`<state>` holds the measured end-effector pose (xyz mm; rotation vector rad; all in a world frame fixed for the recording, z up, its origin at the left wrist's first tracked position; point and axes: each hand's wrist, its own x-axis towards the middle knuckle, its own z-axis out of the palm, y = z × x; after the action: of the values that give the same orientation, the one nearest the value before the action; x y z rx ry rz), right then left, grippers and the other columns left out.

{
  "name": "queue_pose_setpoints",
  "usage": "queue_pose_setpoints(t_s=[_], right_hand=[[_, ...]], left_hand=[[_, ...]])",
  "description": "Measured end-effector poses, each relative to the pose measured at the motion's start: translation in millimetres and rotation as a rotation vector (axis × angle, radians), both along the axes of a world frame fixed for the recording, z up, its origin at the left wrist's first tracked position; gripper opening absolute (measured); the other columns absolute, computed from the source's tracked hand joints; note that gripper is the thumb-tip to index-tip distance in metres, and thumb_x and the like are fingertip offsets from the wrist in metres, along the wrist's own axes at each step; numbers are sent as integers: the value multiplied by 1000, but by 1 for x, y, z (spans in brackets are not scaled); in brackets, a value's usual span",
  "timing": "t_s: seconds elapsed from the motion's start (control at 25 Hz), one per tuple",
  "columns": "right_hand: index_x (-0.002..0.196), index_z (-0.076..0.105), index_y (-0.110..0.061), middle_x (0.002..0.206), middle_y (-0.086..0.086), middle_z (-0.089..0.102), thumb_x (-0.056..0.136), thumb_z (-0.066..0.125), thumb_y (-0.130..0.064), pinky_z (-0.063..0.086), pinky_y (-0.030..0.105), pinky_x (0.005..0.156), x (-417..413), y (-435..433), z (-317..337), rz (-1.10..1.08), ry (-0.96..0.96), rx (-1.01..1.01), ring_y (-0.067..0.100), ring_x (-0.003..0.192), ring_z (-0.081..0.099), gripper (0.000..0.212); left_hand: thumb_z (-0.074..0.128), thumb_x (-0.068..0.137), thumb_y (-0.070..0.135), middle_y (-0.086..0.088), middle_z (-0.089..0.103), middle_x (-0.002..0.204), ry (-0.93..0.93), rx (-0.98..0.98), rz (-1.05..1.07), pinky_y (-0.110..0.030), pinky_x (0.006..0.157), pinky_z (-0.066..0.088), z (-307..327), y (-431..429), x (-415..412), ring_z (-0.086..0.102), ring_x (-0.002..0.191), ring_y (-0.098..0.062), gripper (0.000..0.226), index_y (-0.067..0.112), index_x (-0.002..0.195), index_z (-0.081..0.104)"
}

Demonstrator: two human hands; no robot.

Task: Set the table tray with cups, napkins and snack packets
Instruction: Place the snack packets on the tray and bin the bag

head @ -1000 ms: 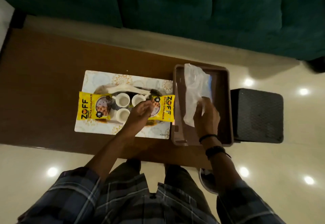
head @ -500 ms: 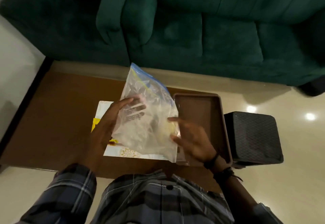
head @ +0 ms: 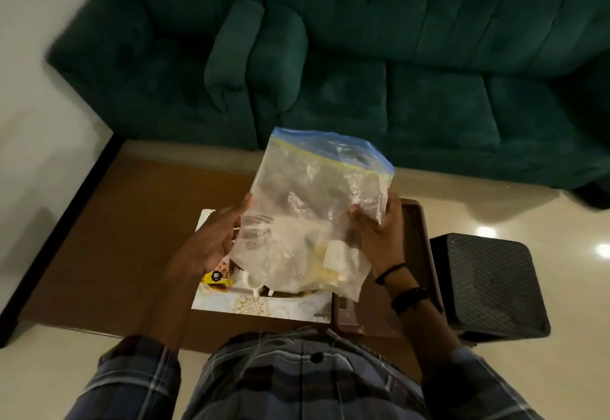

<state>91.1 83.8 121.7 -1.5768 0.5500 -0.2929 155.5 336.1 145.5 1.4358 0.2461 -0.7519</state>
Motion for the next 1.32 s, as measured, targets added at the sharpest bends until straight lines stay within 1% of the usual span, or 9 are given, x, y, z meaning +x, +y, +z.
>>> queue_pose_setpoints(t_s=[0.12,0.24,0.48,0.64,0.76,0.92,1.04,1.24,1.32], right_hand=[[140,29,-22,102,-8,62,88,63,-22,58,25,67,-1,-5,0,-58,-15,-144,-1,82,66,62],[140,24,-37,91,3,67,91,53,-42,59,42,63,-2,-10,-1,-138,-25,-100,20,70,67,57],[144,25,-31,105,8,64,98,44,-41,52,35,73,-9,-21,1,-37,-49,-112,8,77,59,51],[138,34,-32,72,5,63,96,53,-30,51,31,53,-14,-26,5,-37,-124,-199,14,56,57,46],[129,50,-27,89,13,68,91,57,-29,55,43,63,-15,-38,13,0,-125,-246,23,69,63,38],[144,34,-18,127,-19,54,71,83,-19,48,9,86,-20,-45,40,325,-80,-359,-15,108,55,88],[148,27,-22,134,-13,51,57,91,-29,44,11,94,-24,-44,45,493,86,-465,-7,115,52,111],[81,75,-10,81,0,57,65,86,-31,39,18,66,-26,-42,38,206,112,-817,27,89,58,28],[70,72,-8,97,3,52,62,88,-27,43,25,76,-28,-43,34,112,7,-824,22,99,51,26]], left_hand=[[70,80,25,-11,74,102,-53,42,-39,-41,74,59,-9,2,-6,72,75,-19,36,11,113,63],[58,89,5,-7,76,80,-152,61,95,-24,55,58,-13,-11,-11,66,63,-15,14,4,101,64],[61,84,-4,-14,71,90,-248,-86,274,-31,62,59,-3,-20,-3,69,67,-22,48,16,122,40],[55,85,-11,1,74,81,-478,22,141,-22,56,55,0,-22,2,65,61,-13,31,12,106,61],[73,76,0,-3,70,99,-477,85,16,-22,70,55,5,-23,3,65,83,-14,43,7,117,62],[88,62,20,7,50,130,-522,352,-163,-24,96,39,16,-26,2,48,120,-8,88,17,138,45],[85,66,22,10,44,125,-592,453,-224,-22,93,37,22,-32,-3,42,120,-8,86,17,140,41],[74,72,50,4,58,77,-901,781,-201,-22,55,34,20,-35,-3,57,72,-18,34,17,76,72],[71,72,57,3,51,78,-971,844,-205,-27,59,32,17,-35,-3,49,74,-15,41,17,63,66]])
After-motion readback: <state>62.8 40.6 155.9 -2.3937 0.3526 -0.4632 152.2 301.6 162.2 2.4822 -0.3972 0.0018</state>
